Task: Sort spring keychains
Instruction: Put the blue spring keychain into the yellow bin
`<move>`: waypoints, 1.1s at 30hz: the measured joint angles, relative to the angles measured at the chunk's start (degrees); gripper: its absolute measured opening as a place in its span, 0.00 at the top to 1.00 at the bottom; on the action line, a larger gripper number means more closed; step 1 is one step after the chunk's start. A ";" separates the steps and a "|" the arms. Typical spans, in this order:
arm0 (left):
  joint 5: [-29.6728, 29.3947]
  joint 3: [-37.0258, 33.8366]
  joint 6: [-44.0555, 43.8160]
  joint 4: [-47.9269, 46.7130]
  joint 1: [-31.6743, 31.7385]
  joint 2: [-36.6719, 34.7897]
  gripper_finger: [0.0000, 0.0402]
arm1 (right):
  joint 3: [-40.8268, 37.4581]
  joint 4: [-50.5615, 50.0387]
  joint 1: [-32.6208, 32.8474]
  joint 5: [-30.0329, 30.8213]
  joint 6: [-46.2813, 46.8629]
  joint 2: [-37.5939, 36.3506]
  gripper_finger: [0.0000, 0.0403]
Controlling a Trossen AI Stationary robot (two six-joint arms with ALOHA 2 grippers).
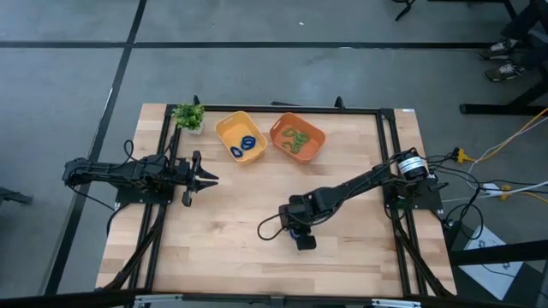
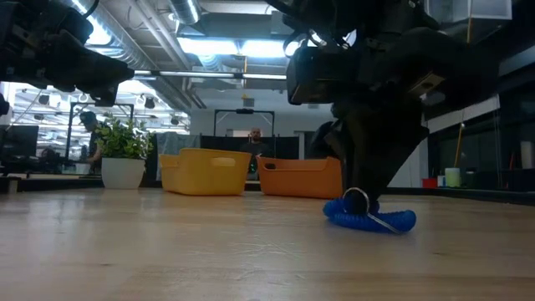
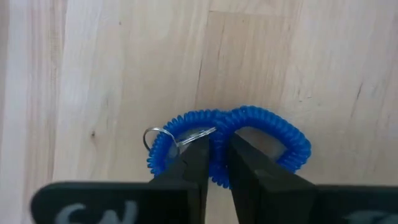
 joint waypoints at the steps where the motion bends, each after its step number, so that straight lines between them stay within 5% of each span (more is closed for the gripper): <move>1: 0.00 0.00 0.00 0.00 0.00 0.00 0.82 | 0.00 0.01 0.00 0.00 0.00 0.00 0.90; 18: 0.00 0.00 0.00 0.00 0.00 0.00 0.83 | 6.18 -7.08 0.00 3.33 -3.86 0.00 0.92; 33: -0.01 0.00 0.00 0.00 0.00 0.00 0.82 | 12.20 -2.69 -1.42 5.76 -11.44 0.02 0.91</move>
